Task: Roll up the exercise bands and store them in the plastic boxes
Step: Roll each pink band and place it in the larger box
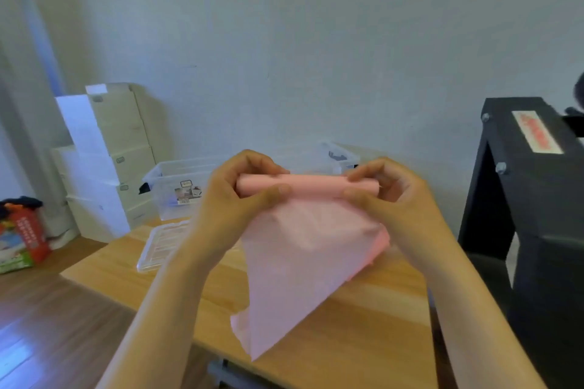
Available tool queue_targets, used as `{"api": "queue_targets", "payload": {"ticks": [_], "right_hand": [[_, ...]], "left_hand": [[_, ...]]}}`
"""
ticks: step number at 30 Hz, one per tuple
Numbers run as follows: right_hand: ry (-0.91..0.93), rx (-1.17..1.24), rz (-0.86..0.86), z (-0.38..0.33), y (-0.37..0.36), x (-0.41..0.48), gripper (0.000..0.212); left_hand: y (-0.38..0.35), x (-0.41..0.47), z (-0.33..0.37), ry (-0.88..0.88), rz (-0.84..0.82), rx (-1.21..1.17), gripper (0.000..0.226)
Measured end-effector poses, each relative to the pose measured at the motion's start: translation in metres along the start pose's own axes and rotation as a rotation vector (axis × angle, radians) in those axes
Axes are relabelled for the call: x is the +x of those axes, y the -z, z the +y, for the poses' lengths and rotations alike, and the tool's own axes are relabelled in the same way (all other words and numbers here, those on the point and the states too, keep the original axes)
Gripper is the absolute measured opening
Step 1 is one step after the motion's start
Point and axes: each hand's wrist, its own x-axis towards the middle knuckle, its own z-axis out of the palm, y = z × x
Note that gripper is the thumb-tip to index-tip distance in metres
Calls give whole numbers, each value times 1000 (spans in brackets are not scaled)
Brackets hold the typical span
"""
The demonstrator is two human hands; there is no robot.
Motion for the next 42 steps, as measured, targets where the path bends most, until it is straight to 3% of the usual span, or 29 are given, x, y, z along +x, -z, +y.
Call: {"api": "queue_targets", "payload": {"ticks": [4,8,12,16,21,28,33,42], "right_hand": [[91,4,0,-44,1,-1,24],[47,99,-6,-72,3,-2,25],[17,115,140,-67,-1,-4,27],[-30,113,277,-34,-12,-2,22],[-10,90,264,18,-14,17,13],[-21,-12,258,93,-7,47,16],[-86,-16,250,131,-4,57,20],[-225,5,255,161,2,39,24]], "left_hand": [[0,-2,41,-129,11,-44,23],[0,-6,62,-196,46,-72,28],[-2,-8,56,-184,93,-98,24],[-4,-5,26,-118,150,-98,27],[-1,8,-33,33,213,-128,17],[-6,29,-108,87,214,-109,29],[-11,32,-160,190,201,-152,23],[-17,14,-180,372,168,-220,26]]}}
